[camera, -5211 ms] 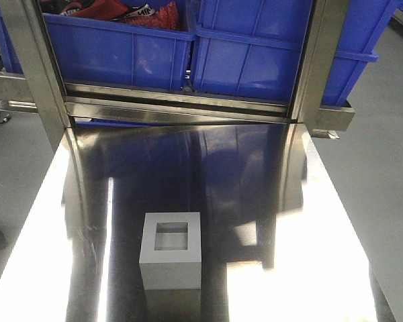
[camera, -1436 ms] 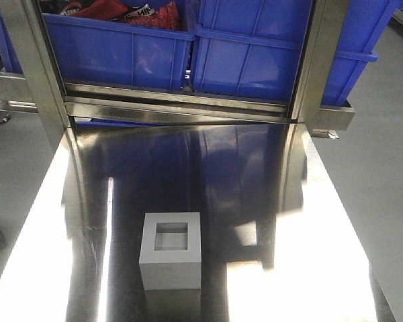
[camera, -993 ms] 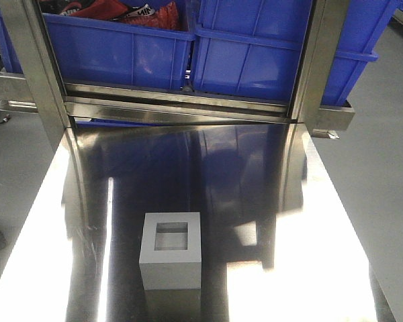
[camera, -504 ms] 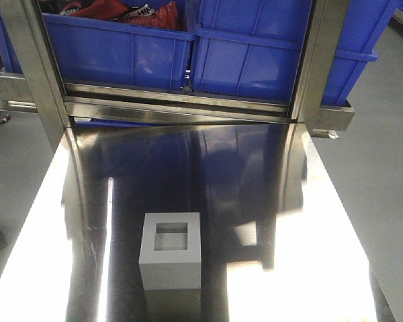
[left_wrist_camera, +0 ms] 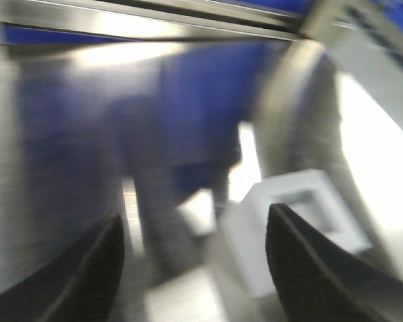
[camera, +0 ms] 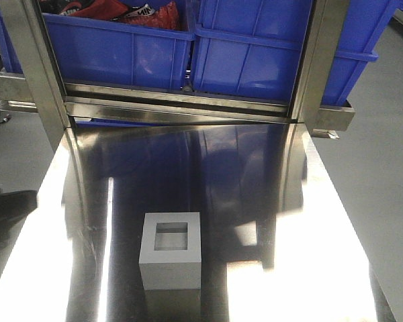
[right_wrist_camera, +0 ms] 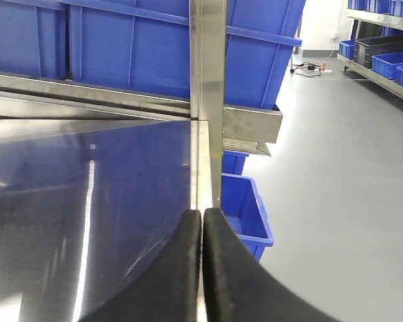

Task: Sort gray base to blue bin
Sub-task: 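Reach the left gripper to the gray block and grip its wall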

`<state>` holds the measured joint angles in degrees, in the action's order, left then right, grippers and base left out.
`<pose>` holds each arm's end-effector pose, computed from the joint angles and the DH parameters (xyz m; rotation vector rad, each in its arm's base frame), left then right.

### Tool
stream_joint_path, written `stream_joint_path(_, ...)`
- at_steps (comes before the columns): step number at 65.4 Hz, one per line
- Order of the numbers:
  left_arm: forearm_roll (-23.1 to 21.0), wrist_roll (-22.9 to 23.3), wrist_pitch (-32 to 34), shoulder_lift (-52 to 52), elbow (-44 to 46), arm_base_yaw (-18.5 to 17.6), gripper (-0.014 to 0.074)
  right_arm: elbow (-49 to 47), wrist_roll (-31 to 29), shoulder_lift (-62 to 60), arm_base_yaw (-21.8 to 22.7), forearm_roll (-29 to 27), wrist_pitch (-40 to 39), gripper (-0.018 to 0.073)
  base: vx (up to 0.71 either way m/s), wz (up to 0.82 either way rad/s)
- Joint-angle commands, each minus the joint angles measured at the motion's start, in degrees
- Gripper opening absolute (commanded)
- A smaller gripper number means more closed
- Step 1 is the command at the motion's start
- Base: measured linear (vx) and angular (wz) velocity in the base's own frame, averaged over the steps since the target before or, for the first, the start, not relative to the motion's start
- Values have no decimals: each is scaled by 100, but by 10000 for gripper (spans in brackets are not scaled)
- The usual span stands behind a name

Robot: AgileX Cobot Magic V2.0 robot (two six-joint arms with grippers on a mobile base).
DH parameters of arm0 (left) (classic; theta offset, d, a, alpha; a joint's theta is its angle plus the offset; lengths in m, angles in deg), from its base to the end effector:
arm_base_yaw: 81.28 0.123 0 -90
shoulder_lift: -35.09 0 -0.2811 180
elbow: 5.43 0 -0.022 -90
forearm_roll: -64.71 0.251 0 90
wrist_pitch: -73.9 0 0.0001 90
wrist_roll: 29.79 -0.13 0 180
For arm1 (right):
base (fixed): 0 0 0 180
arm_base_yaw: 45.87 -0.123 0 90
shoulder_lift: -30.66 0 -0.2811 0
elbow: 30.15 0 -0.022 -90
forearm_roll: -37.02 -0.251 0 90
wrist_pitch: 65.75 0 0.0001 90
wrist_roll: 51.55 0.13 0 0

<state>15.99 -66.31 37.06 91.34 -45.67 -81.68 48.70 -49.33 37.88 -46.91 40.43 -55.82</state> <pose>0.1928 -0.0600 0.2873 0.1734 2.1186 -0.5636 0.0993 0.0005 0.1838 -0.0241 1.6750 -0.0099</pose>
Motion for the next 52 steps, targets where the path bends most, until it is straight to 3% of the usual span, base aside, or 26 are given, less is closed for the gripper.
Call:
stream_joint_path(1,-1050,-674,-139,406,379,-46,447,83,-31,-70,26,35,-427,-9,0,0)
stream_joint_path(10,-1148,-684,-180,845,654,-200,447,83,-31,-70,26,35,-427,-9,0,0)
stream_joint_path(25,-1127,-684,138,1660,1086,-1246,447,83,-31,-70,26,35,-427,-9,0,0)
stream_joint_path(32,-974,-590,623,2009,1126,-1773,447,83,-31,-70,26,35,-427,-9,0,0)
stream_joint_path(52,524,950,1677,2895,1130,-2866,447,83,-31,-70,26,35,-427,-9,0,0)
